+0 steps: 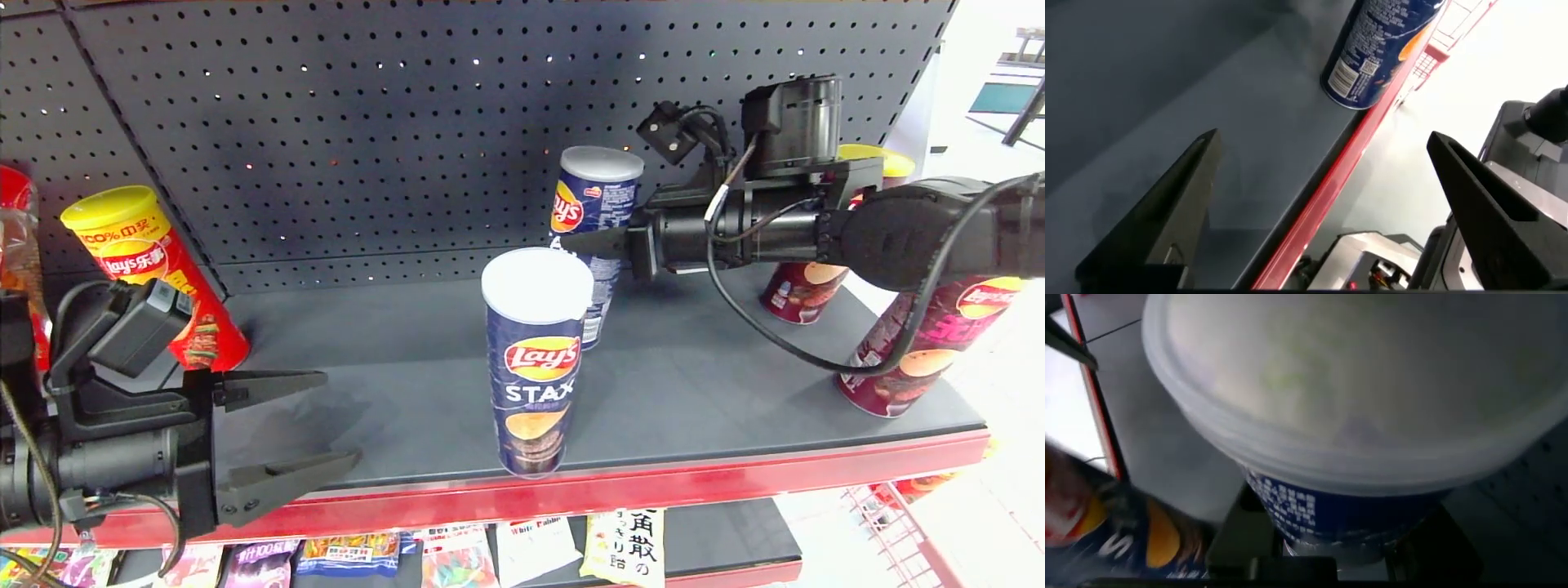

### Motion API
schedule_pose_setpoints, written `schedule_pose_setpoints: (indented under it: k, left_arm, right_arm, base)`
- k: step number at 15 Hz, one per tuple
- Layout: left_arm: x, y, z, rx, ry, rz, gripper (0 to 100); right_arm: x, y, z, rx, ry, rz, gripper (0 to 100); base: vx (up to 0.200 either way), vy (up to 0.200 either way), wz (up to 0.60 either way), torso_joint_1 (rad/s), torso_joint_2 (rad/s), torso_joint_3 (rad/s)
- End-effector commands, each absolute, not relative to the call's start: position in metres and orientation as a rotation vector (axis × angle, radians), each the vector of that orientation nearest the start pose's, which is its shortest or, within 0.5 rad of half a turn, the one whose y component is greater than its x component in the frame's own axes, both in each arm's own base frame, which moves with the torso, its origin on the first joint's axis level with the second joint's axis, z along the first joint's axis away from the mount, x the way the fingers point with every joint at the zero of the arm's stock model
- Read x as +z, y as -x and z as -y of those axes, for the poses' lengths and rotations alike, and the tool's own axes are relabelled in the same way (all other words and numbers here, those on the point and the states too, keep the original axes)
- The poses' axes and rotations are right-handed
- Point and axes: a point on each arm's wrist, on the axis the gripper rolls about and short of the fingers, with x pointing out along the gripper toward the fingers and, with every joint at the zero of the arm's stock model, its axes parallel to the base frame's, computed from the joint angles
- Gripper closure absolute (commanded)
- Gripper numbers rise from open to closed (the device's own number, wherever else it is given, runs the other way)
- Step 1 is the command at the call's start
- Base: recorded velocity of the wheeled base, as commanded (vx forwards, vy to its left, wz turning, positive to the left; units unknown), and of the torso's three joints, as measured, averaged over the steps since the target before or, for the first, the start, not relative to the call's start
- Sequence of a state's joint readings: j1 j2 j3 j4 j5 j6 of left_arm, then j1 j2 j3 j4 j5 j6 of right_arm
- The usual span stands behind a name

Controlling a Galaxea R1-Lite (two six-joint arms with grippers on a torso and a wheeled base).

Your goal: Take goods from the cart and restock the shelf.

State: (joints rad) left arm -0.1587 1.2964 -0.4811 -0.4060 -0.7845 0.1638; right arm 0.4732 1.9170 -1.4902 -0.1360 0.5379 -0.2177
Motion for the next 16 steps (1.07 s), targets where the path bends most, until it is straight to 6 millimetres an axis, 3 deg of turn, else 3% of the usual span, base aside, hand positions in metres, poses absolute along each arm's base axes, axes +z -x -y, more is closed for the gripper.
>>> schedule_pose_setpoints:
  k: [1, 10, 11, 16]
  left_arm:
    - [0.175, -0.176, 0.044, -0.958, -0.02, -0.325, 0]
    - [0.177, -0.177, 0.045, -0.956, -0.024, -0.317, 0]
    - [0.177, -0.178, 0.045, -0.958, -0.025, -0.318, 0]
    - [0.175, -0.179, 0.045, -0.961, -0.022, -0.327, 0]
  right_arm:
    - [0.242, -0.353, -0.198, 1.045, 0.187, -0.198, 100]
    - [0.234, -0.352, -0.203, 1.059, 0.191, -0.217, 100]
    - [0.234, -0.351, -0.202, 1.057, 0.191, -0.221, 0]
    - [0.237, -0.329, -0.19, 1.054, 0.192, -0.243, 0]
  base:
    - [0.0, 0.0, 0.0, 0.0, 0.0, 0.0]
    - [0.0, 0.0, 0.0, 0.0, 0.0, 0.0]
    - [0.0, 0.0, 0.0, 0.0, 0.0, 0.0]
    - [0.0, 0.0, 0.0, 0.0, 0.0, 0.0]
